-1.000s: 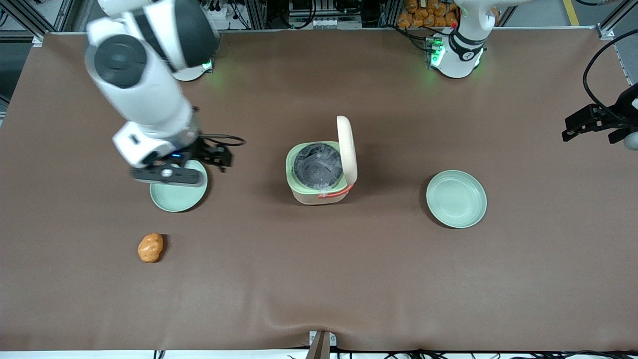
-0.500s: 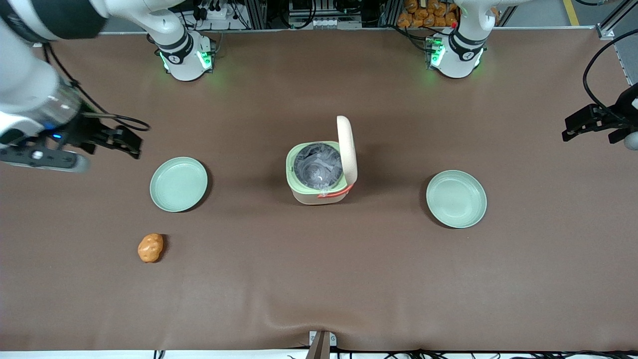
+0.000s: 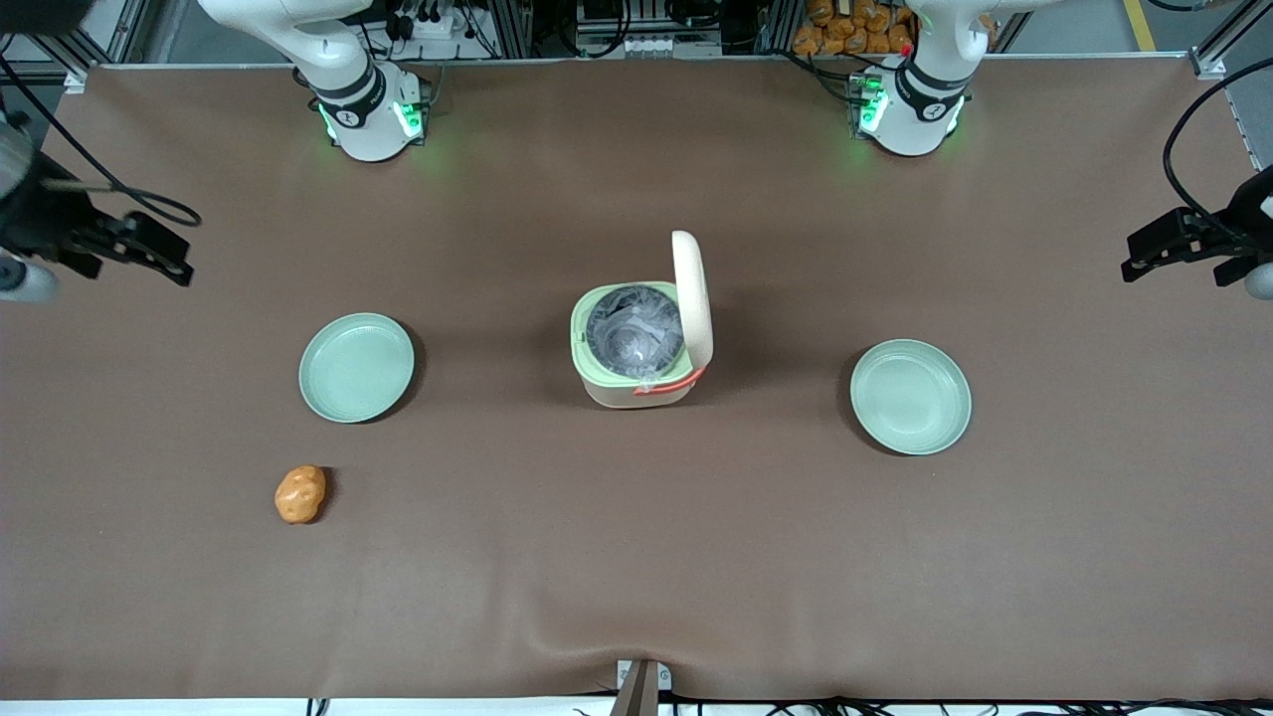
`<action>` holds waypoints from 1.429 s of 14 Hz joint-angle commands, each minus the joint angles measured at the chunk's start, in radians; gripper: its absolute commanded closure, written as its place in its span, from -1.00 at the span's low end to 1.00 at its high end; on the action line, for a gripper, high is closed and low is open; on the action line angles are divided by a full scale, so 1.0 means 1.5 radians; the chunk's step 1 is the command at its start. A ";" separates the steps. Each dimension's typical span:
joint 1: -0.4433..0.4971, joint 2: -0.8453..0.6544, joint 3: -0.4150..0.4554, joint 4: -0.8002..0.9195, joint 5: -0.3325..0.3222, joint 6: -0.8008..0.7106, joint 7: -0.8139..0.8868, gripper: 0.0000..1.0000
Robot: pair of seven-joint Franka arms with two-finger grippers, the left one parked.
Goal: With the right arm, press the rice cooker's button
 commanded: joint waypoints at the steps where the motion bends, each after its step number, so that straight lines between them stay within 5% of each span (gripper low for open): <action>1: -0.027 -0.067 0.013 -0.082 0.004 0.019 -0.028 -1.00; 20: -0.026 -0.081 0.014 -0.063 0.005 -0.002 -0.041 -1.00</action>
